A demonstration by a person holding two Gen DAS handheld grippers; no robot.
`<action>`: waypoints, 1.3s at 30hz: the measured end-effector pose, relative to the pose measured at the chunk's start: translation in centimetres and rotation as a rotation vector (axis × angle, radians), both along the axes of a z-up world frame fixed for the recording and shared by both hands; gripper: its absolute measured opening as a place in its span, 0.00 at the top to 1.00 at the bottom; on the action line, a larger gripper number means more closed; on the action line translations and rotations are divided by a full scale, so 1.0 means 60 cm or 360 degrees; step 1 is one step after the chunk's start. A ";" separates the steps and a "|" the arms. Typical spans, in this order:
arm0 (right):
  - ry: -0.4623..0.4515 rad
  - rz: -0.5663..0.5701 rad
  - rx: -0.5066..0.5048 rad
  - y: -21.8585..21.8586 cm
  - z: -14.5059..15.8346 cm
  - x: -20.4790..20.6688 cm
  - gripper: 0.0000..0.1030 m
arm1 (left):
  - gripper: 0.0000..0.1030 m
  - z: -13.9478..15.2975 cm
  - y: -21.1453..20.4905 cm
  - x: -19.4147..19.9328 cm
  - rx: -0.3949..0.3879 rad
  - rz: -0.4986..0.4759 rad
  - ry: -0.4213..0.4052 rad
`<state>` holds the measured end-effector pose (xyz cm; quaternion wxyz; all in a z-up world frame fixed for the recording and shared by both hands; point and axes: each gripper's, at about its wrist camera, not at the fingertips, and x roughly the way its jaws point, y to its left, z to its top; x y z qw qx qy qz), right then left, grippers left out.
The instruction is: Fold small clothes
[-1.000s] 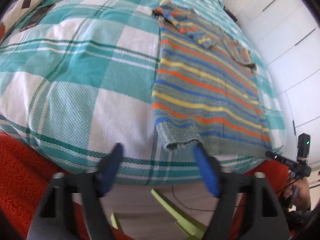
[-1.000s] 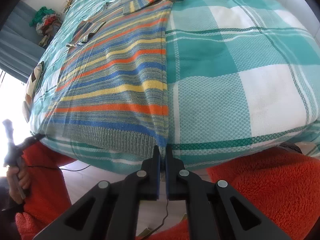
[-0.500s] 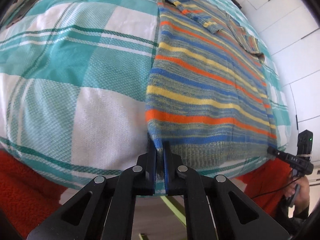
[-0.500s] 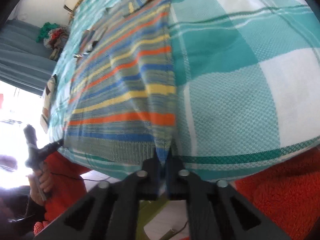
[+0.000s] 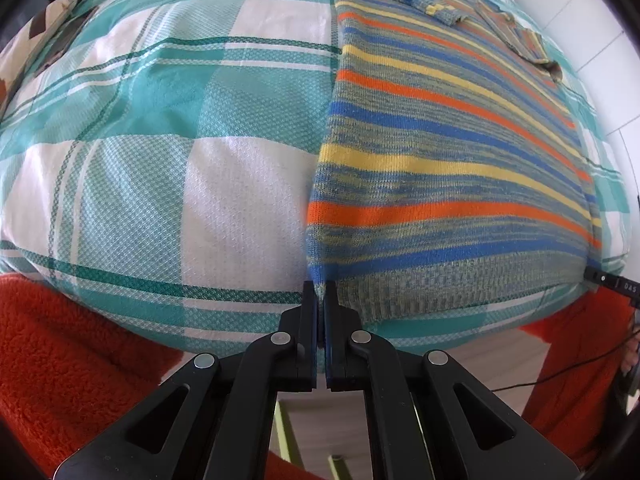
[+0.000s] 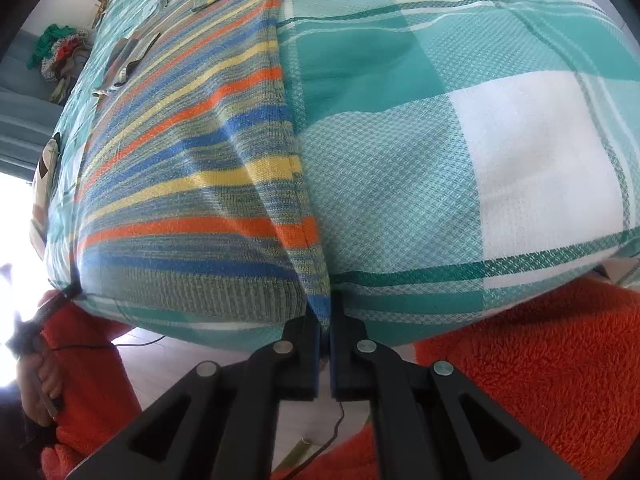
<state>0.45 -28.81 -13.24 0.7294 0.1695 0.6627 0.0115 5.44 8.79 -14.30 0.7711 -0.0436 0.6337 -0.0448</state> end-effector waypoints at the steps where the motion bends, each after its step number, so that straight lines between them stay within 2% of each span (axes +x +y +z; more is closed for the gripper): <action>1: 0.0004 0.0002 -0.0013 0.001 -0.003 0.002 0.98 | 0.99 -0.005 -0.002 0.002 0.0013 0.0007 0.0010; 4: 0.0021 0.0006 -0.0034 0.007 -0.003 0.005 0.98 | 0.92 0.001 -0.011 0.005 0.0081 0.0009 0.0013; 6: 0.0011 0.0045 -0.0053 0.014 0.014 0.002 0.96 | 0.71 0.022 -0.017 -0.002 0.0122 -0.0003 -0.0016; 7: 0.0024 0.0073 -0.0073 0.016 0.027 -0.004 0.85 | 0.49 0.036 -0.015 -0.012 0.0155 0.0000 -0.0036; 8: 0.0028 0.0101 -0.0098 0.014 0.043 -0.010 0.74 | 0.38 0.056 -0.011 -0.021 0.0174 0.0011 -0.0089; 10: -0.0022 0.0141 -0.0185 0.000 0.089 -0.023 0.58 | 0.35 0.096 -0.005 -0.037 0.0197 0.0037 -0.0208; 13: -0.0202 0.0228 -0.0466 -0.008 0.173 -0.016 0.55 | 0.26 0.150 -0.011 -0.022 0.0142 0.0074 -0.0391; 15: -0.0349 0.0305 -0.0505 0.007 0.215 0.012 0.55 | 0.16 0.171 -0.031 0.013 0.0034 0.0052 -0.0506; 17: -0.0491 0.0386 -0.0422 0.037 0.235 0.057 0.55 | 0.14 0.173 -0.069 0.054 -0.0037 -0.0018 -0.0598; 19: -0.0650 0.0434 -0.0313 0.068 0.229 0.105 0.55 | 0.14 0.156 -0.108 0.091 -0.0077 -0.0076 -0.0669; 21: -0.0753 0.0448 -0.0168 0.100 0.190 0.156 0.55 | 0.14 0.119 -0.134 0.127 -0.0099 -0.0120 -0.0604; 23: -0.0697 0.0433 -0.0111 0.117 0.124 0.196 0.55 | 0.15 0.063 -0.152 0.141 -0.0024 -0.0173 -0.0464; 25: -0.0443 0.0430 -0.0110 0.108 0.042 0.213 0.56 | 0.19 0.012 -0.157 0.122 0.0121 -0.0263 -0.0318; 26: -0.0359 0.0441 -0.0118 0.097 0.016 0.208 0.61 | 0.17 0.006 -0.149 0.102 0.0150 -0.0304 -0.0339; 28: -0.0373 0.0489 -0.0132 0.080 0.033 0.186 0.68 | 0.12 0.021 -0.127 0.063 0.0173 -0.0328 -0.0405; 29: -0.0317 0.0495 -0.0226 0.076 0.048 0.185 0.67 | 0.11 0.030 -0.115 0.053 0.0187 -0.0293 -0.0403; 30: -0.0321 0.0497 -0.0333 0.074 0.071 0.189 0.65 | 0.11 0.041 -0.103 0.046 0.0165 -0.0249 -0.0412; 31: -0.0391 0.0527 -0.0389 0.077 0.098 0.200 0.64 | 0.11 0.051 -0.091 0.044 0.0119 -0.0199 -0.0437; 33: -0.0559 0.0611 -0.0502 0.096 0.148 0.245 0.55 | 0.11 0.070 -0.071 0.048 0.0065 -0.0072 -0.0503; 35: -0.0740 0.0716 -0.0563 0.133 0.176 0.305 0.34 | 0.11 0.081 -0.059 0.061 0.0039 0.0031 -0.0550; 37: -0.0846 0.0847 -0.0567 0.174 0.166 0.379 0.31 | 0.11 0.081 -0.049 0.072 0.0040 0.0080 -0.0572; 39: -0.0844 0.0923 -0.0535 0.210 0.130 0.445 0.31 | 0.11 0.073 -0.045 0.077 0.0089 0.0101 -0.0580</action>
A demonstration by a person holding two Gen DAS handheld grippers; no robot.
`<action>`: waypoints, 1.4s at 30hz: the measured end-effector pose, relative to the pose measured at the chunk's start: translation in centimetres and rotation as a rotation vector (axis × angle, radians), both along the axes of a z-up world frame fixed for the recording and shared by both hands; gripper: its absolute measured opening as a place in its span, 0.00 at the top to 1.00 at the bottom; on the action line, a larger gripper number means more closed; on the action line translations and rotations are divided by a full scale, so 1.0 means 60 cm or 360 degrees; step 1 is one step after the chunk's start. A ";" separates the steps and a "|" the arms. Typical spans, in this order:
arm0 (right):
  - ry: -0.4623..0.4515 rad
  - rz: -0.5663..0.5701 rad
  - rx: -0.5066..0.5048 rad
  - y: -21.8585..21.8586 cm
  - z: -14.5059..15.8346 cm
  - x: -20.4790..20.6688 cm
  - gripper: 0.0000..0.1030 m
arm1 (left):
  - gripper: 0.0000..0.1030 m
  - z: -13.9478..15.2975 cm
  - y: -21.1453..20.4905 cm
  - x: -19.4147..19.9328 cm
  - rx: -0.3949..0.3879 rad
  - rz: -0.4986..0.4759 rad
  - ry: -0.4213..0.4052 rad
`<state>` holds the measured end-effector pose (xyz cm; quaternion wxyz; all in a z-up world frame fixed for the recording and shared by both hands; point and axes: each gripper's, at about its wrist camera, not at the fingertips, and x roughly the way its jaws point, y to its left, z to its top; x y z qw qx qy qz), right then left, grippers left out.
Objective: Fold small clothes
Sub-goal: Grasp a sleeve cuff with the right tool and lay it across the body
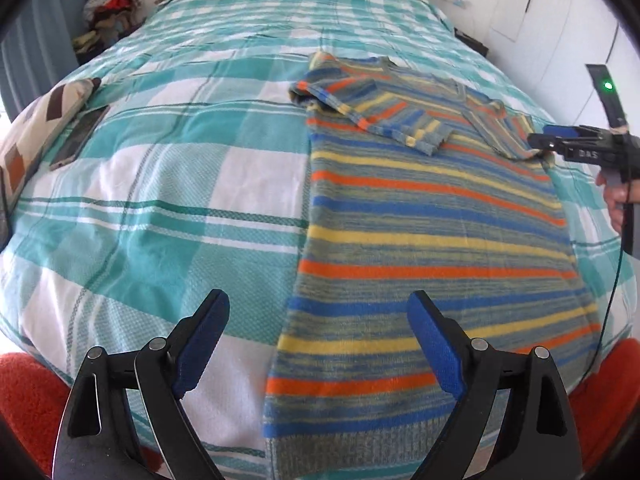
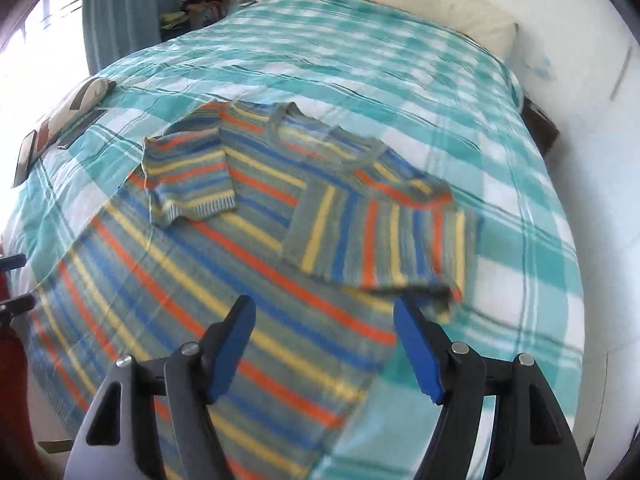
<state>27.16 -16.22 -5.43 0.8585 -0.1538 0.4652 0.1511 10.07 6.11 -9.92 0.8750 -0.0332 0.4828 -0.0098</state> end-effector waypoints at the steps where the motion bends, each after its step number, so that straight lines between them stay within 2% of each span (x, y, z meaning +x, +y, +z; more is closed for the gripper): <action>1: 0.0028 0.0006 0.0010 0.015 -0.022 0.025 0.31 | 0.11 -0.006 0.002 0.000 0.0033 0.0012 0.0008; 4: 0.0141 -0.0023 -0.0059 0.043 -0.102 0.077 0.33 | 0.11 -0.028 0.017 0.001 0.0083 0.0034 0.0079; 5: 0.0199 -0.0059 -0.0033 0.036 -0.120 0.084 0.53 | 0.11 -0.031 0.022 -0.001 0.0086 0.0045 0.0106; 6: 0.0206 -0.0113 0.0032 0.012 -0.117 0.082 0.69 | 0.11 -0.031 0.027 -0.001 0.0081 0.0053 0.0117; 7: 0.0164 -0.0194 0.0063 -0.021 -0.099 0.074 0.94 | 0.11 -0.028 0.032 -0.003 0.0072 0.0066 0.0110; 8: 0.0105 -0.0285 0.0100 -0.057 -0.075 0.064 0.95 | 0.11 -0.025 0.036 -0.005 0.0061 0.0078 0.0097; 10: -0.0006 -0.0491 0.0225 -0.152 -0.021 0.033 0.95 | 0.11 -0.022 0.041 -0.008 0.0041 0.0095 0.0085; 13: -0.0120 -0.0893 0.0334 -0.321 0.038 -0.028 0.95 | 0.11 -0.025 0.042 -0.006 -0.0011 0.0113 0.0102; 15: -0.0169 -0.1171 0.0336 -0.421 0.043 -0.071 0.95 | 0.11 -0.027 0.037 -0.004 -0.0042 0.0109 0.0115; 16: -0.0157 -0.1273 0.0336 -0.459 0.035 -0.088 0.95 | 0.11 -0.028 0.034 -0.004 -0.0046 0.0103 0.0123; 18: -0.0083 -0.1409 0.0433 -0.513 0.003 -0.112 0.96 | 0.11 -0.026 0.024 -0.006 -0.0039 0.0085 0.0123; 20: -0.0010 -0.1505 0.0484 -0.536 -0.030 -0.123 0.97 | 0.11 -0.023 0.013 -0.012 -0.0020 0.0064 0.0112; 24: 0.0006 -0.1625 0.0607 -0.562 -0.062 -0.138 0.97 | 0.11 -0.023 0.000 -0.026 0.0043 0.0034 0.0111; 28: 0.0003 -0.1601 0.0855 -0.578 -0.064 -0.159 0.96 | 0.11 -0.024 0.000 -0.034 0.0064 0.0025 0.0111; 30: -0.0011 -0.1636 0.0931 -0.593 -0.063 -0.173 0.90 | 0.11 -0.026 0.002 -0.033 0.0059 0.0032 0.0115; 31: 0.0011 -0.1642 0.0996 -0.600 -0.069 -0.178 0.76 | 0.11 -0.028 0.004 -0.030 0.0052 0.0037 0.0124; 32: 0.0050 -0.1636 0.1046 -0.605 -0.078 -0.173 0.71 | 0.11 -0.030 0.005 -0.027 0.0044 0.0041 0.0135; 34: 0.0110 -0.1606 0.1093 -0.608 -0.089 -0.168 0.71 | 0.11 -0.035 0.005 -0.024 0.0039 0.0051 0.0149; 36: 0.0113 -0.1593 0.1058 -0.604 -0.091 -0.160 0.71 | 0.11 -0.036 0.005 -0.023 0.0051 0.0052 0.0152; 38: 0.0121 -0.1588 0.0861 -0.592 -0.086 -0.152 0.97 | 0.11 -0.037 0.005 -0.024 0.0070 0.0058 0.0155; 42: 0.0112 -0.1553 0.0495 -0.561 -0.078 -0.139 0.98 | 0.11 -0.041 0.014 -0.025 0.0086 0.0085 0.0169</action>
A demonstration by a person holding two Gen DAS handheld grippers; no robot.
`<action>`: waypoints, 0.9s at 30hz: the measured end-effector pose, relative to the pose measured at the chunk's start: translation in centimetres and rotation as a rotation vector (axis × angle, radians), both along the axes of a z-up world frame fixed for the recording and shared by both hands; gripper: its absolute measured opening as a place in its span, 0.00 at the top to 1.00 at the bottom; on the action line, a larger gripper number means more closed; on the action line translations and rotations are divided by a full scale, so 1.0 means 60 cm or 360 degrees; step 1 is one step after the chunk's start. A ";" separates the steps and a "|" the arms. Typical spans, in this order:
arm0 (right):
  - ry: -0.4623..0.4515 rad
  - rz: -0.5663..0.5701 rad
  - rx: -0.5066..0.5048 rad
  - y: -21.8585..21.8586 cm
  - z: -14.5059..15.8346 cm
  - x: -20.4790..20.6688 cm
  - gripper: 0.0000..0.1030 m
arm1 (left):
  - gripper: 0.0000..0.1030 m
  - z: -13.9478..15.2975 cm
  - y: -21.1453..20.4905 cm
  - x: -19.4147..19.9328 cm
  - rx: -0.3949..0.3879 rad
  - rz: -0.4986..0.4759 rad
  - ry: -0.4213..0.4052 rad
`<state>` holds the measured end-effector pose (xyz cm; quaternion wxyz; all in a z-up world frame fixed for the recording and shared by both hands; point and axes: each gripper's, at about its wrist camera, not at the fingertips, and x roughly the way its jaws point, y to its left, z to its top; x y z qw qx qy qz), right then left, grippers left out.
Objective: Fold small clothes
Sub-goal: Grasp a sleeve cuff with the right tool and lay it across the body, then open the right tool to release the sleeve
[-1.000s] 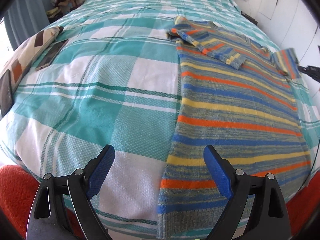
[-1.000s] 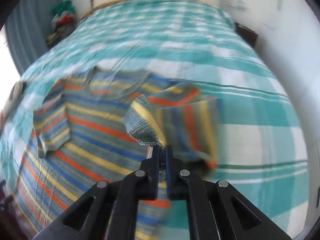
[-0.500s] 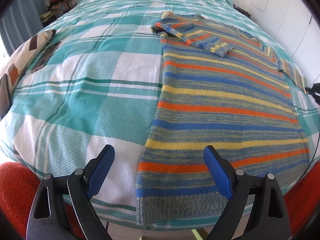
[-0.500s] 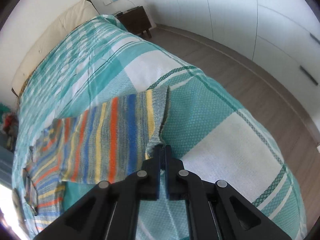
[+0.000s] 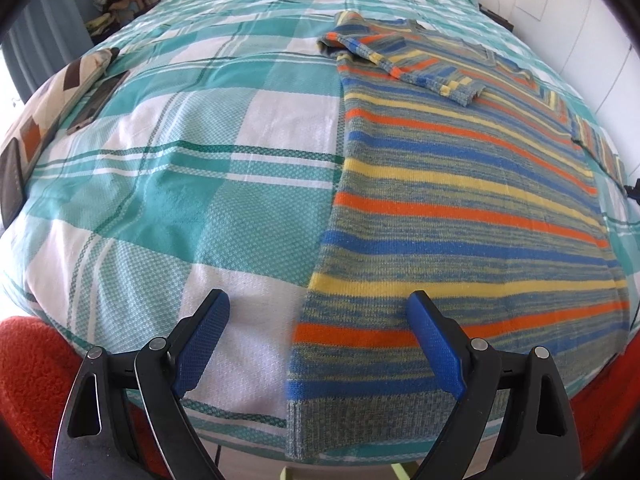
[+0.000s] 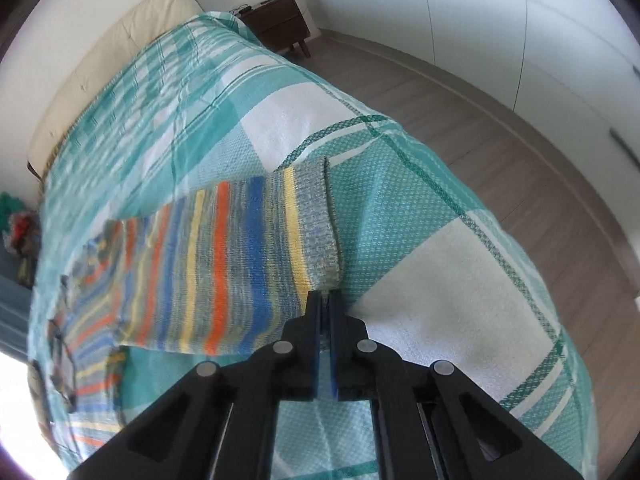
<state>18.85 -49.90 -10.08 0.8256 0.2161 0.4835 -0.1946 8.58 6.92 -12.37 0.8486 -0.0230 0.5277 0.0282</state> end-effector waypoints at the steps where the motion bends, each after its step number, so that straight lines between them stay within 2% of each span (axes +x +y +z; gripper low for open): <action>1: 0.0033 -0.0001 -0.0065 0.005 0.000 0.002 0.98 | 0.11 0.000 0.002 0.001 0.0003 0.0003 0.0002; 6: 0.0131 0.0020 -0.0267 0.018 -0.012 0.014 1.00 | 0.13 0.012 0.014 0.003 0.0042 0.0016 0.0012; 8: 0.0150 0.0013 -0.0317 0.026 -0.011 0.017 1.00 | 0.15 0.041 0.017 0.003 0.0108 -0.0034 -0.0020; 10: 0.0164 0.0043 -0.0377 0.036 -0.008 0.020 0.98 | 0.15 0.090 0.013 0.006 0.0194 -0.0122 -0.0133; 12: 0.0129 0.0089 -0.0384 0.044 0.003 0.010 0.74 | 0.13 0.146 -0.001 0.021 0.0229 -0.0232 -0.0263; 13: 0.0105 0.0115 -0.0350 0.047 0.012 0.000 0.39 | 0.10 0.173 -0.010 0.033 0.0223 -0.0281 -0.0326; 14: 0.0075 0.0122 -0.0356 0.052 0.024 -0.015 0.20 | 0.06 0.198 -0.020 0.047 0.0198 -0.0327 -0.0387; 16: 0.0026 0.0152 -0.0442 0.072 0.052 -0.048 0.19 | 0.02 0.232 -0.048 0.082 0.0068 -0.0451 -0.0479; 17: -0.0004 0.0187 -0.0464 0.084 0.066 -0.067 0.19 | 0.01 0.235 -0.067 0.104 0.0004 -0.0523 -0.0476; 19: -0.0077 0.0243 -0.0470 0.113 0.090 -0.111 0.19 | 0.01 0.213 -0.116 0.157 -0.0086 -0.0705 -0.0397; 22: -0.0176 0.0325 -0.0401 0.167 0.109 -0.175 0.19 | 0.06 0.132 -0.185 0.230 -0.0022 -0.0867 -0.0293; 23: -0.0200 0.0347 -0.0367 0.186 0.110 -0.194 0.19 | 0.19 0.098 -0.203 0.254 0.0033 -0.0906 -0.0246; 25: -0.0250 0.0372 -0.0290 0.222 0.108 -0.231 0.19 | 0.39 0.044 -0.231 0.285 0.0163 -0.0949 -0.0136; 26: -0.0271 0.0373 -0.0254 0.237 0.105 -0.247 0.19 | 0.45 0.018 -0.237 0.301 0.0201 -0.0954 -0.0080; 27: -0.0290 0.0375 -0.0223 0.251 0.101 -0.261 0.19 | 0.46 -0.001 -0.238 0.310 0.0214 -0.0956 -0.0044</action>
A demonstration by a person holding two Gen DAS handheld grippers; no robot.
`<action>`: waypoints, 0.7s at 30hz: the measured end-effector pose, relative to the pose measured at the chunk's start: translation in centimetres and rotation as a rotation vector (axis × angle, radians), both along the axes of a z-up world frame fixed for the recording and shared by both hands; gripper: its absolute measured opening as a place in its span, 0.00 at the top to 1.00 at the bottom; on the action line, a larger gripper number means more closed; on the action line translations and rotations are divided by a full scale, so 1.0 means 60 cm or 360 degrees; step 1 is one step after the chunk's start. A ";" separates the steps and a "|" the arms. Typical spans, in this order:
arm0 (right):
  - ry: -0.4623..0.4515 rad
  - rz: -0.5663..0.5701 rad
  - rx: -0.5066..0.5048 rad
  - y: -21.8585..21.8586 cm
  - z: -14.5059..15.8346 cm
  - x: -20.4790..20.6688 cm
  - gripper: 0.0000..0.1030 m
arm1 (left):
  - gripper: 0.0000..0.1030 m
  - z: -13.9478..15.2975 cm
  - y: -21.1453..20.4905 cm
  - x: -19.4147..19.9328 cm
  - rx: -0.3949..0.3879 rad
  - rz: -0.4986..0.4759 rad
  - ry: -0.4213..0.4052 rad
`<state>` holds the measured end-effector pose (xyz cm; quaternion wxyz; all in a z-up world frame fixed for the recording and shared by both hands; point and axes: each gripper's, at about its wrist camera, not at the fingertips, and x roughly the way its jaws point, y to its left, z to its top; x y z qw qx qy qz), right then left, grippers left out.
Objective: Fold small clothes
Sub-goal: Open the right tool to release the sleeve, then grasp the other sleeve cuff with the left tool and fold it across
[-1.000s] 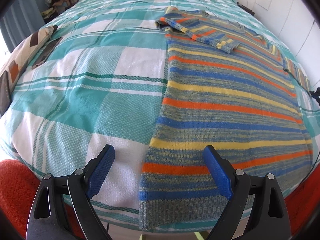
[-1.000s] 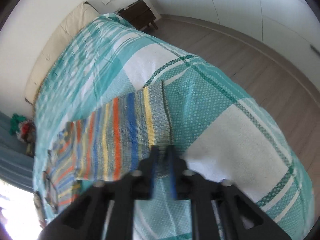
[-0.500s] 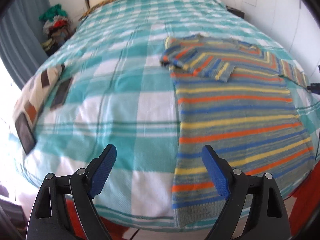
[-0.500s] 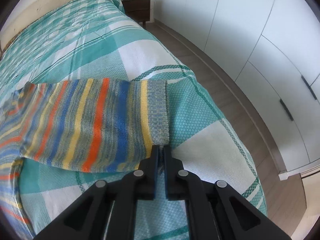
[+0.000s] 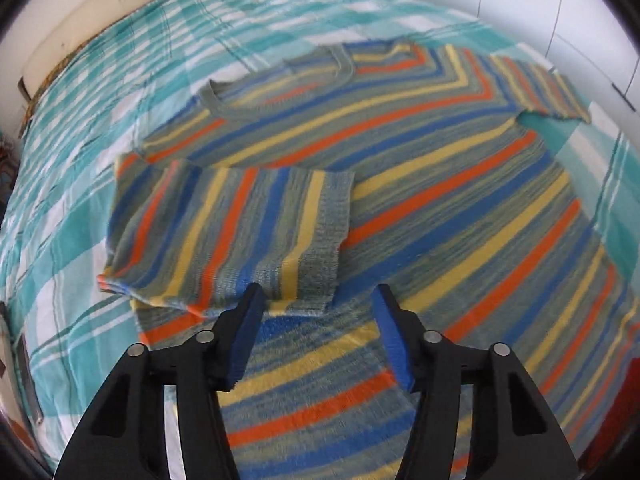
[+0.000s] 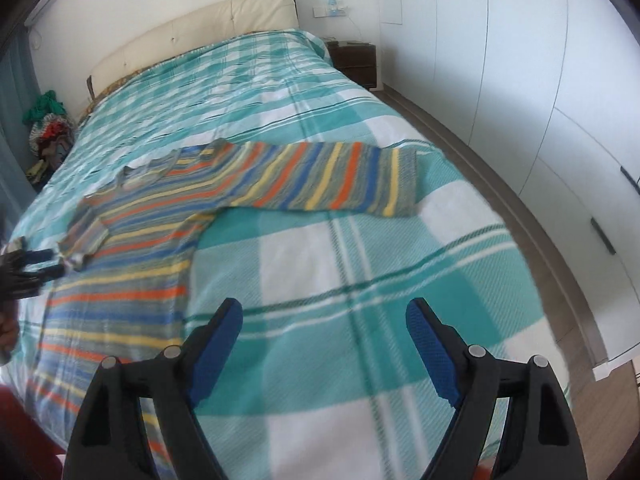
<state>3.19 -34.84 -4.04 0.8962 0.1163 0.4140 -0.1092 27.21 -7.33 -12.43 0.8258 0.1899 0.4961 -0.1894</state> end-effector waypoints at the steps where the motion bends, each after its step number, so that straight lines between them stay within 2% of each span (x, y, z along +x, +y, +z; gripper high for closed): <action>1: -0.0013 0.0002 0.0022 0.012 -0.004 -0.013 0.19 | 0.50 -0.011 0.002 0.005 -0.0020 -0.0004 0.0016; 3: -0.0040 -0.0001 0.0038 0.034 -0.014 -0.028 0.19 | 0.83 -0.010 0.011 0.008 -0.0052 0.0012 0.0015; 4: -0.0048 0.0006 0.0042 0.043 -0.019 -0.034 0.19 | 0.96 -0.002 0.018 0.013 -0.0052 0.0047 0.0040; 5: -0.0050 0.0017 0.0034 0.050 -0.023 -0.041 0.19 | 0.96 0.016 0.035 0.019 -0.0132 0.0101 0.0041; 7: -0.0055 0.0039 -0.0005 0.061 -0.027 -0.043 0.19 | 0.96 0.065 0.096 0.037 -0.0272 0.0311 -0.0063; 9: -0.0070 0.0043 0.0030 0.057 -0.027 -0.044 0.19 | 0.96 0.107 0.197 0.061 -0.0466 0.0653 -0.0139; 11: -0.0094 0.0025 0.0065 0.048 -0.027 -0.041 0.19 | 0.96 0.125 0.318 0.068 -0.0609 0.1048 -0.0182; 13: -0.0085 0.0015 0.0085 0.045 -0.033 -0.039 0.19 | 0.97 0.113 0.419 0.069 -0.0600 0.1367 -0.0183; 15: -0.0063 0.0019 0.0102 0.044 -0.040 -0.034 0.19 | 0.97 0.086 0.488 0.065 -0.0516 0.1552 -0.0144; 18: -0.0049 0.0038 0.0102 0.049 -0.044 -0.030 0.19 | 0.97 0.054 0.531 0.052 -0.0395 0.1657 -0.0121; 21: -0.0033 0.0056 0.0076 0.057 -0.047 -0.028 0.19 | 0.97 0.039 0.544 0.045 -0.0374 0.1667 -0.0124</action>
